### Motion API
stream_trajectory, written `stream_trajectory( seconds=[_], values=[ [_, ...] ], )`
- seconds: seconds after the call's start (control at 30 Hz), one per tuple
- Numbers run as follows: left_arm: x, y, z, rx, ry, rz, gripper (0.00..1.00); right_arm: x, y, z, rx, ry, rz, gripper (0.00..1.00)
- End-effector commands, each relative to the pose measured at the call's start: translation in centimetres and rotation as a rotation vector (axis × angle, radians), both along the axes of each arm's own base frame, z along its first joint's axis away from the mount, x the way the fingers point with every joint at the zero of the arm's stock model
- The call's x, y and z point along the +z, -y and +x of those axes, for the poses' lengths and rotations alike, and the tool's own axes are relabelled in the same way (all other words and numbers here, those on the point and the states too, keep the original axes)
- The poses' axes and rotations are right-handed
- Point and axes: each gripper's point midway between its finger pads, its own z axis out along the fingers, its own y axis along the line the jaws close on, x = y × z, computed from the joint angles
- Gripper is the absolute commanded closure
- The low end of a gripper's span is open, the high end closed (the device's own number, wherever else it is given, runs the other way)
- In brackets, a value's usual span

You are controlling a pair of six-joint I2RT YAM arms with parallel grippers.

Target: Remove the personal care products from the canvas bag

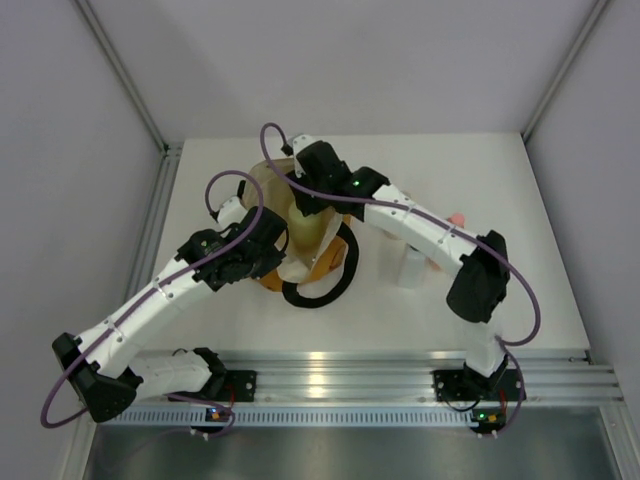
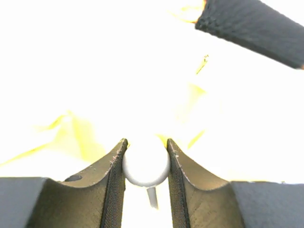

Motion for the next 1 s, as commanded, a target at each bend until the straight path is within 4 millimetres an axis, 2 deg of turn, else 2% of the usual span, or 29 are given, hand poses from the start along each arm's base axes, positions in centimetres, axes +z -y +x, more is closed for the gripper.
stream_trajectory(
  seconds=[0.0,0.23,0.43,0.57,0.8,0.93,0.97],
  values=[
    [0.5,0.1,0.2,0.009,0.017,-0.015,1.0,13.1,-0.1,-2.4,0.07,0.2,0.243,1.0],
    [0.3,0.1,0.2,0.01,0.011,-0.015,1.0,19.0,2.4,-6.1,0.141,0.25,0.327,1.0],
    [-0.1,0.3,0.1,0.007,-0.004,-0.017,1.0,24.1,4.8,-8.1,0.137,0.298,0.393,1.0],
    [-0.3,0.4,-0.1,0.004,-0.012,-0.026,1.0,26.8,6.8,-8.5,0.096,0.329,0.432,1.0],
    [-0.6,0.3,-0.4,0.011,-0.014,-0.041,1.0,31.1,12.2,-8.8,-0.028,0.393,0.496,1.0],
    [-0.6,0.2,-0.6,0.016,-0.015,-0.045,1.0,32.9,16.3,-8.9,-0.098,0.412,0.55,1.0],
    [-0.7,0.2,-0.6,0.015,-0.016,-0.045,1.0,33.1,17.7,-8.2,-0.136,0.418,0.558,1.0]
  ],
)
